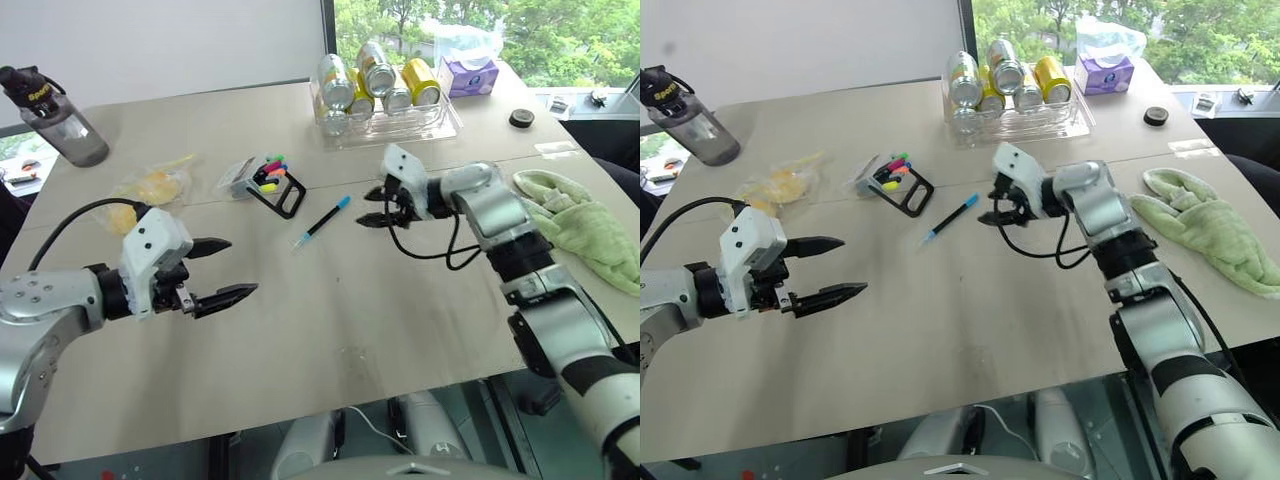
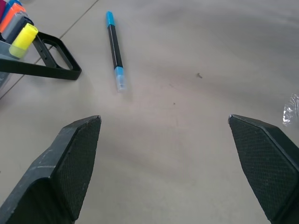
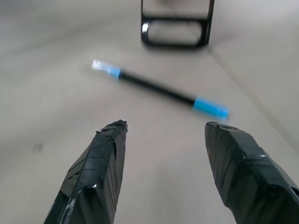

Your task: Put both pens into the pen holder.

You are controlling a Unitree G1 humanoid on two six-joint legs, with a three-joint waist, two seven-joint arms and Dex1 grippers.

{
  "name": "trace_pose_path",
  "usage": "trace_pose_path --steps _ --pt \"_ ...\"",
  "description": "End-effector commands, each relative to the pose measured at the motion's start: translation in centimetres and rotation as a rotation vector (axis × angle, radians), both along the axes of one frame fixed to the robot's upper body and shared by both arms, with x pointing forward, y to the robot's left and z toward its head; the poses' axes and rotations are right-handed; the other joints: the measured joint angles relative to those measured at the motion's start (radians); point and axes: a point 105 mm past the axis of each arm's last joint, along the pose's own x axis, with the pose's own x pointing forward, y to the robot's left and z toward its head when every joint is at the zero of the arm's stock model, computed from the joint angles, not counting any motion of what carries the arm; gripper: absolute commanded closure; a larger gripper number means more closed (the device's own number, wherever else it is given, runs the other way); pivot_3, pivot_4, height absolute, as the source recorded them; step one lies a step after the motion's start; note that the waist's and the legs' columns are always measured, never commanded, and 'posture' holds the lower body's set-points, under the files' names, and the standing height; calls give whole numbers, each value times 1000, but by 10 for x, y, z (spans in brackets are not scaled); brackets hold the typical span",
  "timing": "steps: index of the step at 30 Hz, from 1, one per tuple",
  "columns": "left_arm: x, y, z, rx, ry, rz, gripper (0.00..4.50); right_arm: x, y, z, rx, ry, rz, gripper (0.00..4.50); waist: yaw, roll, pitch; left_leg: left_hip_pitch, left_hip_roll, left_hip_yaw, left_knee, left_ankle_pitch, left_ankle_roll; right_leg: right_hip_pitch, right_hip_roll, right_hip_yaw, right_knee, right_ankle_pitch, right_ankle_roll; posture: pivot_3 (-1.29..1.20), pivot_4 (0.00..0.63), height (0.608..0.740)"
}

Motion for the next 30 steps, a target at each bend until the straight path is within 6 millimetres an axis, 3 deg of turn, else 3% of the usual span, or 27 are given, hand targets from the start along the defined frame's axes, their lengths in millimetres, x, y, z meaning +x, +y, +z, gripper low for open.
trace_pose_path --steps 1,5,8,13,18,25,30 --pt "-1 2 10 12 -52 13 0 9 30 14 85 -77 -24 1668 -3 0 0 0 0 0 0 0 0 0 0 0 0 0 0 0 150 740" --pt "-3 2 11 11 -58 27 0 16 58 12 143 -76 -103 1668 -1 0 0 -1 0 -1 0 0 0 0 0 -1 -2 0 0 0 150 740" --pt "-4 3 11 12 -64 36 0 22 66 5 142 -90 -184 1668 1 0 0 -2 0 -2 0 0 0 0 0 -2 -3 0 0 0 150 740" --pt "-9 5 11 12 -66 61 0 26 48 -33 5 -45 -252 1668 -5 0 0 -2 0 -3 -1 0 0 0 0 -2 -3 0 0 0 150 740" --pt "-12 7 8 12 -55 71 0 18 30 -56 -95 90 -180 1668 -12 0 0 -2 0 -2 -1 0 0 0 0 -2 -2 0 0 0 150 740" --pt "-8 5 8 8 -53 57 0 4 -1 -40 -157 254 4 1668 -11 1 0 -1 0 -2 0 0 0 1 0 -2 -1 0 0 0 150 740" --pt "-8 7 7 8 -48 56 0 7 -14 -12 -158 27 118 1668 -13 1 0 -1 0 -2 0 0 0 0 0 -2 -2 0 0 0 150 740"
